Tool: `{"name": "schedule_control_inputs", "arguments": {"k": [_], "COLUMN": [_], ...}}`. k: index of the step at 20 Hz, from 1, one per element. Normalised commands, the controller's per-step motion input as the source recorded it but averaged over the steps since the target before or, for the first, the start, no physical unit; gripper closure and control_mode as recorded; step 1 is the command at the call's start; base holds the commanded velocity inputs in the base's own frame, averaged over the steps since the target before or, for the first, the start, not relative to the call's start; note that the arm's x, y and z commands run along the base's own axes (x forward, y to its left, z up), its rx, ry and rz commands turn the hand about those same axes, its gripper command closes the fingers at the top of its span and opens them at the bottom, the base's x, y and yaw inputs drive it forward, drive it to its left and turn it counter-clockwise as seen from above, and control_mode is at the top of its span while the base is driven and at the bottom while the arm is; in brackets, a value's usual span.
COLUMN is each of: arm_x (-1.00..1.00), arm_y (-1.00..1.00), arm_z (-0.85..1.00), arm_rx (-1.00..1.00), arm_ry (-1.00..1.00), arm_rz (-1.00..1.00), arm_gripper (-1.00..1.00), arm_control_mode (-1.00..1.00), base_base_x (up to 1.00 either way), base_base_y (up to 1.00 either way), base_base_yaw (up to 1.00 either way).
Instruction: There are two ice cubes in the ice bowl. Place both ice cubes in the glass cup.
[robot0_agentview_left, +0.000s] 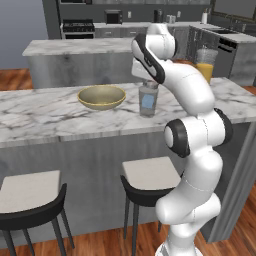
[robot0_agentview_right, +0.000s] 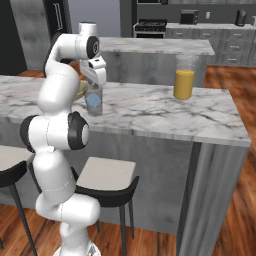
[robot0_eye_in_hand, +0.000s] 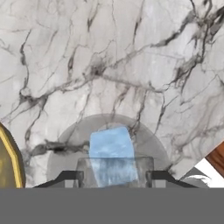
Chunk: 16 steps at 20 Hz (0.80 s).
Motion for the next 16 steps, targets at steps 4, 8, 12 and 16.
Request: {"name": "schedule_control_inputs", "arguments": {"k": [4, 8, 12, 16], "arm_x": [0.18, 0.22, 0.10, -0.25], "arm_y": [0.00, 0.00, 0.00, -0.02], "arm_z": [-0.08, 0.00, 0.13, 0.38], "arm_rx": [0.00, 0.00, 0.00, 0.00], "arm_ry": [0.00, 0.06, 0.02, -0.02], "arm_rz": [0.00, 0.00, 0.00, 0.00], "arm_gripper": [-1.00, -1.00, -1.00, -1.00], "arm_control_mode": [-1.00, -1.00, -1.00, -1.00], "base_base_x": [0.00, 0.00, 0.00, 0.00], "base_base_y": [0.00, 0.00, 0.00, 0.00], "base_base_yaw": [0.00, 0.00, 0.00, 0.00]}}
